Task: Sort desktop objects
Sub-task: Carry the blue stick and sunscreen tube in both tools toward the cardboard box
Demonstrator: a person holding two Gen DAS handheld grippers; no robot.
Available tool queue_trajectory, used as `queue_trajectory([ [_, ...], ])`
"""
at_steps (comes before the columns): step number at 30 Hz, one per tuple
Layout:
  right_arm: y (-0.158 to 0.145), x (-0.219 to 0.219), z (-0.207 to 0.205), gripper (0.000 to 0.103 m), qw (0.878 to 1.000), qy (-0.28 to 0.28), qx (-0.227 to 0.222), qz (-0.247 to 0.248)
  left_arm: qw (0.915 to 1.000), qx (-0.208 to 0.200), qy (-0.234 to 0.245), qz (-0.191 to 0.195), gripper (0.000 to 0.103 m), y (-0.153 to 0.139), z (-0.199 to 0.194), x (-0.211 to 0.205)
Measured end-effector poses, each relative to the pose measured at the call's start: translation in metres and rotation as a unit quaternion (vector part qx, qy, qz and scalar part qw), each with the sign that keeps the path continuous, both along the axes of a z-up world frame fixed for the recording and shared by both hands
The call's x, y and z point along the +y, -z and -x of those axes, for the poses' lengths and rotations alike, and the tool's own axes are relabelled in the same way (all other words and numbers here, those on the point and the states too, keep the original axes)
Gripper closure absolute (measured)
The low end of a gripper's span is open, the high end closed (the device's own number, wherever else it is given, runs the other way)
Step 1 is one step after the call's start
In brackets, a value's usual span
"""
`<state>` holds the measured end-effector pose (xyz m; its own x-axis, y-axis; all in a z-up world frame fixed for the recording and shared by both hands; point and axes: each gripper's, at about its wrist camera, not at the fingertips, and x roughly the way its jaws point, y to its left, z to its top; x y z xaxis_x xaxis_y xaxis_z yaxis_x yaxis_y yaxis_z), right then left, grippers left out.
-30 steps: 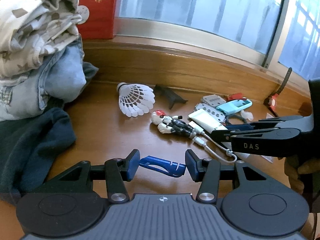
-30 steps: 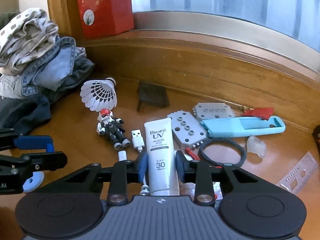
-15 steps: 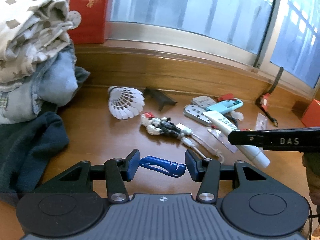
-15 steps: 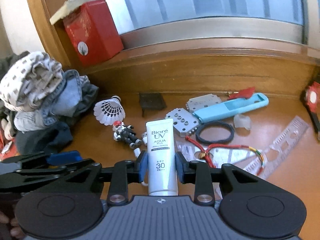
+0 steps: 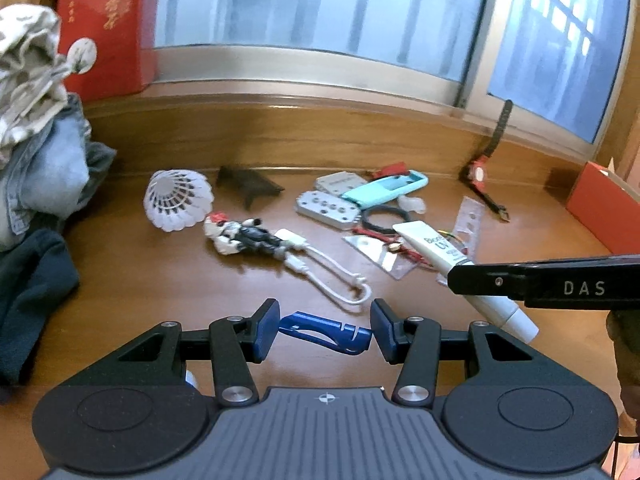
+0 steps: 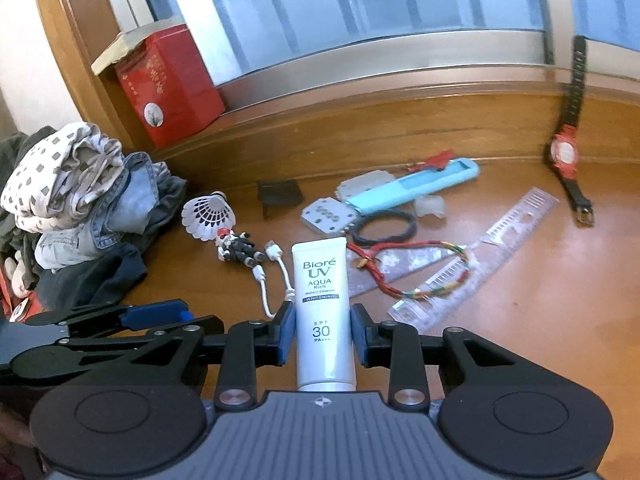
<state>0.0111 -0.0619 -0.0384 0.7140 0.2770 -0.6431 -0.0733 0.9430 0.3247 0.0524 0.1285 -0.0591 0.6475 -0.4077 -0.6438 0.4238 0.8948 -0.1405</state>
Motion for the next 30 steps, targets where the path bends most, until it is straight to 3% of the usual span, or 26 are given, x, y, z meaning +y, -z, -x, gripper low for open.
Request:
queue_trajectory([
  [12,-0.012,-0.060,0.058,0.071,0.999,0.024,-0.024,-0.012,0.9996,-0.014,0.024,0.000,0.053,-0.014,0.043,-0.066],
  [21,-0.018,-0.147,0.126,0.071,0.996,0.079,-0.037,-0.019,0.9978,-0.026,0.061,-0.005,0.053,-0.026,0.096,-0.143],
  [30,-0.027,-0.227,0.177,0.071,0.994,0.086,-0.056,-0.020,0.9980,-0.029,0.056,0.004,0.053,-0.023,0.135,-0.208],
])
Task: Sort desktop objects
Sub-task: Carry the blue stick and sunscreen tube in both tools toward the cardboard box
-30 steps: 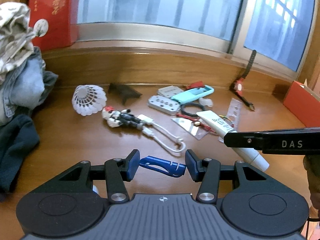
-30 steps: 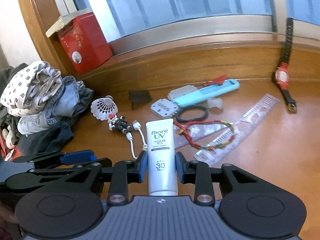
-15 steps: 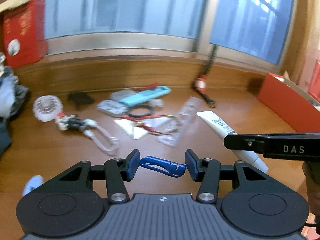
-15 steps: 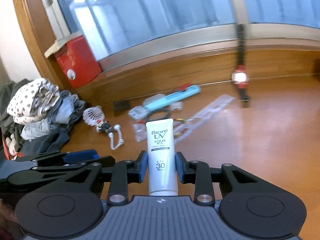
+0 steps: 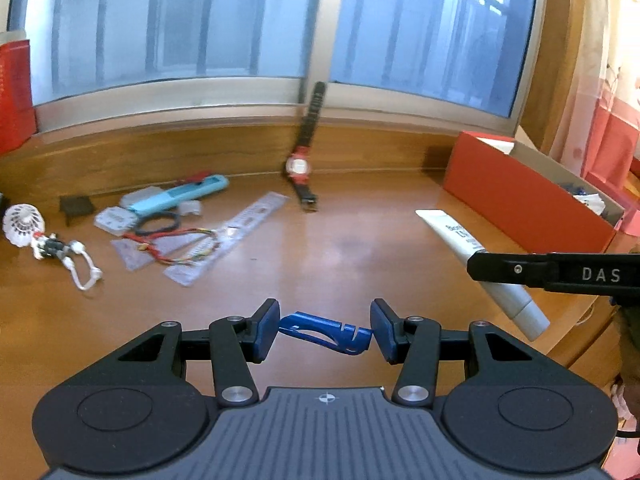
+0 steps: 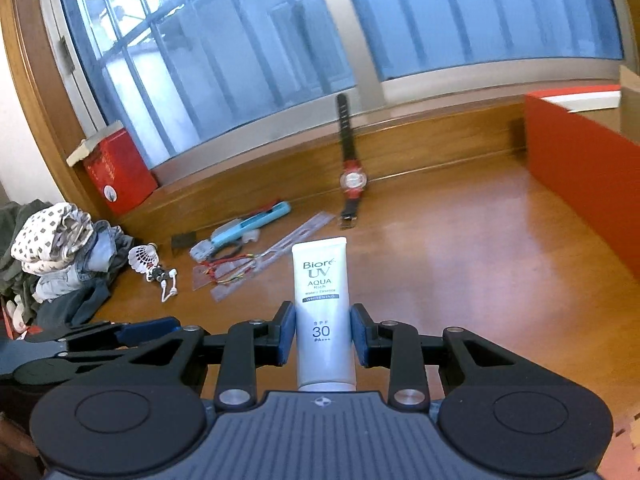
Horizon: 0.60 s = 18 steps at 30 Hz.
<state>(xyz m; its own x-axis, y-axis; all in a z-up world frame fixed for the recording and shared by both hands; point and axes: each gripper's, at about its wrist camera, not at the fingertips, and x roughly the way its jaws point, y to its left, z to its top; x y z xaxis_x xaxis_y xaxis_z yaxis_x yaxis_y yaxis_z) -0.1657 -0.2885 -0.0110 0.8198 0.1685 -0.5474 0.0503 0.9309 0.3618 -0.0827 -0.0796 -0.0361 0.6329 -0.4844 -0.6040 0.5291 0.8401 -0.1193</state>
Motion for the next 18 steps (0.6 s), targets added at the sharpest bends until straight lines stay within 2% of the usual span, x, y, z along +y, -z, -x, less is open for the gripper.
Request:
queue_trajectory([
  [9,0.005,-0.051,0.009,0.071,1.000,0.011,-0.001,-0.020,0.9998,-0.004,0.016,-0.011,0.053,-0.003,-0.003,-0.053],
  [14,0.003,-0.073,-0.001,0.071,0.999,0.032,0.000,-0.008,0.9988,-0.012,0.046,0.009,0.053,-0.005,-0.027,-0.083],
  [18,-0.004,-0.089,0.000,0.071,0.998,0.055,-0.018,0.002,0.9970,-0.027,0.070,0.020,0.053,-0.009,-0.040,-0.105],
])
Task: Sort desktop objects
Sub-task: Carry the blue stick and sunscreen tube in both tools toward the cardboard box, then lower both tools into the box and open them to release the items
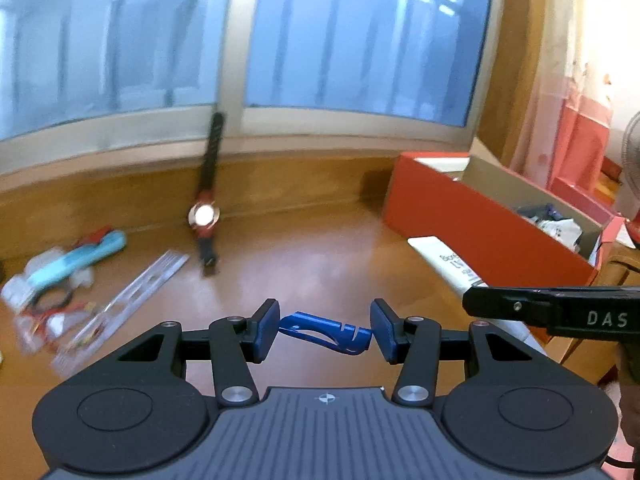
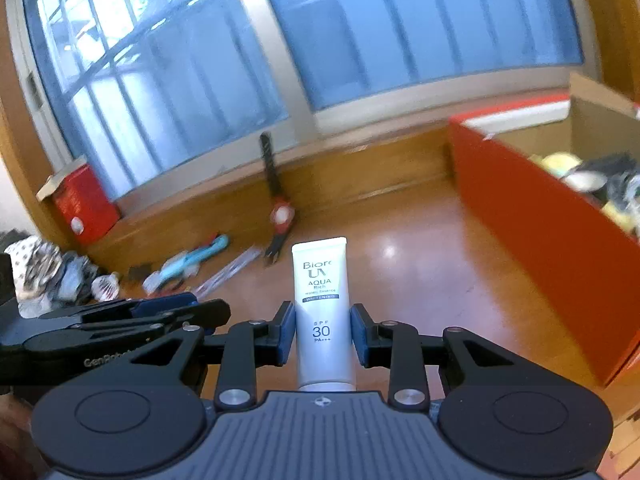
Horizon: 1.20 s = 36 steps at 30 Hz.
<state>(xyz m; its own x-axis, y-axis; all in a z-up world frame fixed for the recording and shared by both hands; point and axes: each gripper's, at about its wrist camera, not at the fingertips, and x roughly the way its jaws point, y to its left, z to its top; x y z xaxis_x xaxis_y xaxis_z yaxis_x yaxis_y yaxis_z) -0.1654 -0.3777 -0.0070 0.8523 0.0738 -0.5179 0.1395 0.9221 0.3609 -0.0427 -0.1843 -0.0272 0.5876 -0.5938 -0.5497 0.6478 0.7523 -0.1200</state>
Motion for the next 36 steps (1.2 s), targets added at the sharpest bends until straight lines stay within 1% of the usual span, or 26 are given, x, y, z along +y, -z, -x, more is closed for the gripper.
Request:
queue_trajectory([
  [3,-0.005,-0.015,0.003,0.071,1.000,0.016,-0.013,0.000,0.9999,0.000,0.010,-0.002,0.053,-0.003,-0.005,-0.014],
  [6,-0.011,-0.030,-0.001,0.071,1.000,0.018,-0.021,0.002,0.9999,-0.005,0.015,0.002,0.053,-0.007,-0.009,-0.029],
  [9,-0.016,-0.047,-0.006,0.071,0.999,0.008,-0.035,0.003,0.9998,-0.018,0.004,0.005,0.053,-0.011,-0.012,-0.046],
  [12,-0.020,-0.068,-0.013,0.071,0.999,-0.008,-0.039,-0.001,0.9997,-0.019,-0.011,0.012,0.053,-0.017,-0.015,-0.065],
  [15,-0.023,-0.091,-0.019,0.071,0.999,-0.019,-0.043,-0.008,0.9997,-0.017,-0.014,0.014,0.053,-0.023,-0.018,-0.088],
  [19,-0.026,-0.120,-0.025,0.071,0.998,-0.028,-0.049,-0.023,0.9991,-0.031,-0.020,0.021,0.053,-0.033,-0.019,-0.119],
  [27,-0.032,-0.181,-0.022,0.071,0.997,-0.018,-0.067,-0.020,0.9980,-0.059,0.000,0.024,0.053,-0.047,-0.019,-0.189],
  [36,-0.030,-0.246,-0.013,0.071,0.997,0.012,-0.072,-0.014,0.9966,-0.072,0.027,0.029,0.053,-0.048,-0.018,-0.262],
])
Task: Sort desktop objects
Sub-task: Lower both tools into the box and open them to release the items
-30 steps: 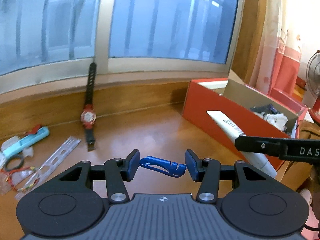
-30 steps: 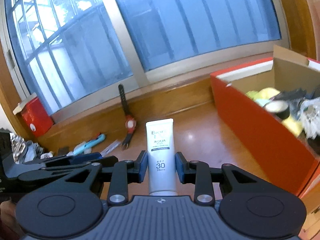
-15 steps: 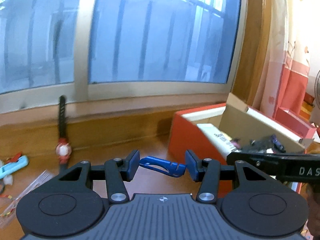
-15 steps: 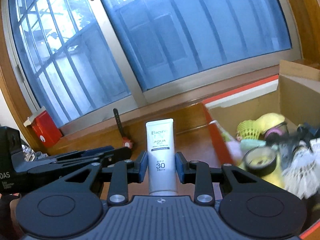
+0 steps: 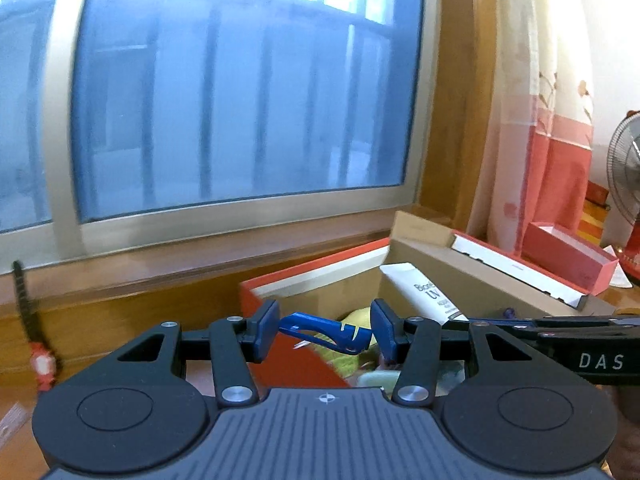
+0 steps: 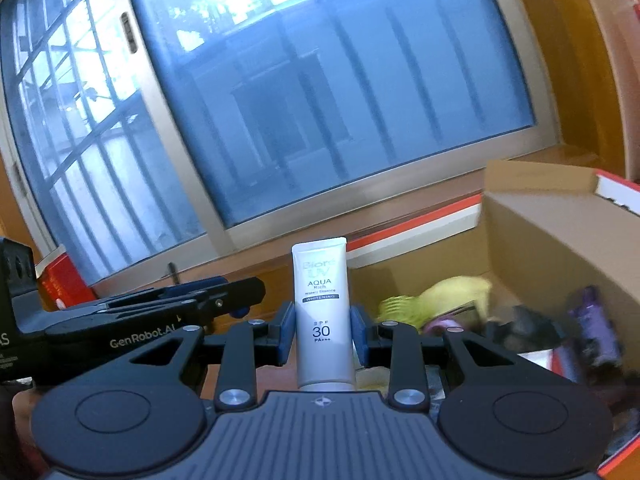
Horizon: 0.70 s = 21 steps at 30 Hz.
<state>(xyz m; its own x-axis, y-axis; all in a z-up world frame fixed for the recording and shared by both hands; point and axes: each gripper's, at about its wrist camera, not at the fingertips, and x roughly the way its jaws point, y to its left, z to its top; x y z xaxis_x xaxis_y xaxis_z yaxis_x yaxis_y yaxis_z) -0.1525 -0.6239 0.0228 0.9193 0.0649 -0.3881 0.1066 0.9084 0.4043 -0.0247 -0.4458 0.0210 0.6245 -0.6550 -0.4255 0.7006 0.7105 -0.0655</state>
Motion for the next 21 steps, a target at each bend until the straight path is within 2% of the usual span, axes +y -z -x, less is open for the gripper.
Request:
queue_trajectory([
  [10,0.011,-0.057,-0.014,0.071,0.999,0.035,0.019,0.004,0.9997,0.000,0.013,-0.021,0.053,0.009,-0.018,-0.062],
  [21,0.034,-0.096,-0.042,0.069,0.997,0.055,0.051,0.006,0.9984,0.026,0.009,-0.049,0.052,0.026,-0.037,-0.096],
])
